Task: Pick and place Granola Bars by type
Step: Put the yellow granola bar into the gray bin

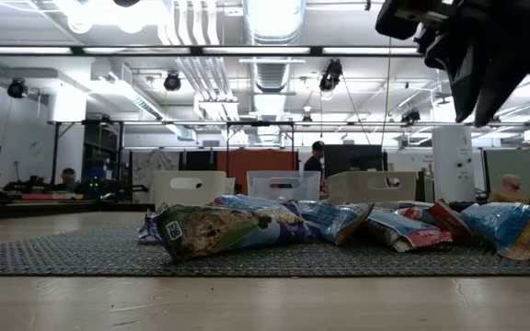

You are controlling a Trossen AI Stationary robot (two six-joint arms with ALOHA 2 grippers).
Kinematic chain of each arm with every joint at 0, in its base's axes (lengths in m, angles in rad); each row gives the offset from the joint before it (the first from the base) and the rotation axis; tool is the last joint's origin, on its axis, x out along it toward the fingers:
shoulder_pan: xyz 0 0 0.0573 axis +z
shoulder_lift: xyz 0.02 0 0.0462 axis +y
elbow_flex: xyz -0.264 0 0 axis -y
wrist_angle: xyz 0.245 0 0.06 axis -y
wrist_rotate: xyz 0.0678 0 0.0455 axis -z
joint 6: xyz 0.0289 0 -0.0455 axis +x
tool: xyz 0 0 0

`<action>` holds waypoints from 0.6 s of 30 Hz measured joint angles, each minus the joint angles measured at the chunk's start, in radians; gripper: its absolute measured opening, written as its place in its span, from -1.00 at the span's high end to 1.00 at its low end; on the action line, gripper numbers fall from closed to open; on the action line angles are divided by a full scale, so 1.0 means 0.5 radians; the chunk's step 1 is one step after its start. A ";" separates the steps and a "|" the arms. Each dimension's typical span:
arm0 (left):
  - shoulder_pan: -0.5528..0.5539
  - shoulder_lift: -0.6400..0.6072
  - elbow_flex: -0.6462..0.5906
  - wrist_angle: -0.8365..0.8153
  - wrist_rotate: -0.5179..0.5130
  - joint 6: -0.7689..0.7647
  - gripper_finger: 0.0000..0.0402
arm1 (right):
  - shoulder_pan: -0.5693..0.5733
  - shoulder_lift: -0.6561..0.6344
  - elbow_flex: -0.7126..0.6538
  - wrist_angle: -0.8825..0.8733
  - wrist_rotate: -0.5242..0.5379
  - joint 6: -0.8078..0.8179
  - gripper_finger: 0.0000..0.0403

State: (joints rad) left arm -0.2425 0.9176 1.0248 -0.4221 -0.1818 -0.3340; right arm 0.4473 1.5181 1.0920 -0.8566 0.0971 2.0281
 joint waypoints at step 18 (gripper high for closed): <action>0.000 0.000 0.000 -0.001 0.000 -0.072 1.00 | 0.000 0.380 0.061 -0.008 0.005 0.275 0.10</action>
State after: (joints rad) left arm -0.2426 0.9176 1.0248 -0.4227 -0.1818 -0.3698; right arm 0.4473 1.7083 1.1226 -0.8608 0.0998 2.1658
